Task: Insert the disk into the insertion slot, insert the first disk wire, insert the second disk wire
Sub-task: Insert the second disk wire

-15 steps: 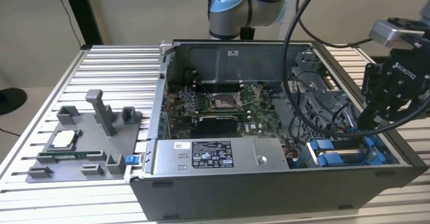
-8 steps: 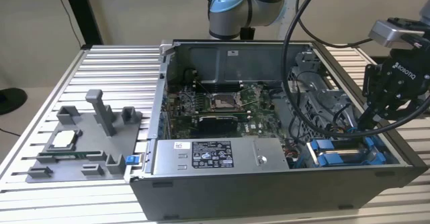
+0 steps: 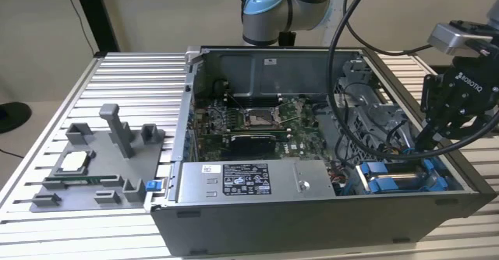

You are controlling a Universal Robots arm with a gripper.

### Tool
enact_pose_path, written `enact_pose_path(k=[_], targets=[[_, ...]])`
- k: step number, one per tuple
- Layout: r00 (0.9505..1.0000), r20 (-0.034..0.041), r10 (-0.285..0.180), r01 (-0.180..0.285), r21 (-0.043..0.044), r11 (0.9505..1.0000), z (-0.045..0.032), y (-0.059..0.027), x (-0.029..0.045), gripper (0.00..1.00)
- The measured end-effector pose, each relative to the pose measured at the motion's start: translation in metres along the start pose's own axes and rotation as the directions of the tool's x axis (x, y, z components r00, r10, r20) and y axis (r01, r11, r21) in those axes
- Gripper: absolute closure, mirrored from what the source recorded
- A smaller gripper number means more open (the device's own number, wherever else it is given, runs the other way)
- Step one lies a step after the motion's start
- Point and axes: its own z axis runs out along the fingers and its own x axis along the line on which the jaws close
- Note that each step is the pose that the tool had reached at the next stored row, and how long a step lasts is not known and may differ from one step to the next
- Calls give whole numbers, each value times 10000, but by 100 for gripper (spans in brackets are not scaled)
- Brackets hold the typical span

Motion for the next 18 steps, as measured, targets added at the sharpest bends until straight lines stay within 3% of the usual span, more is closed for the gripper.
enact_pose_path(k=[8,11,18], targets=[[9998,200,-29,30,-10,10000,-2,45,73,100],[9996,286,-42,42,-14,10000,-34,68,105,100],[9992,403,-59,60,-19,10000,-105,156,181,100]])
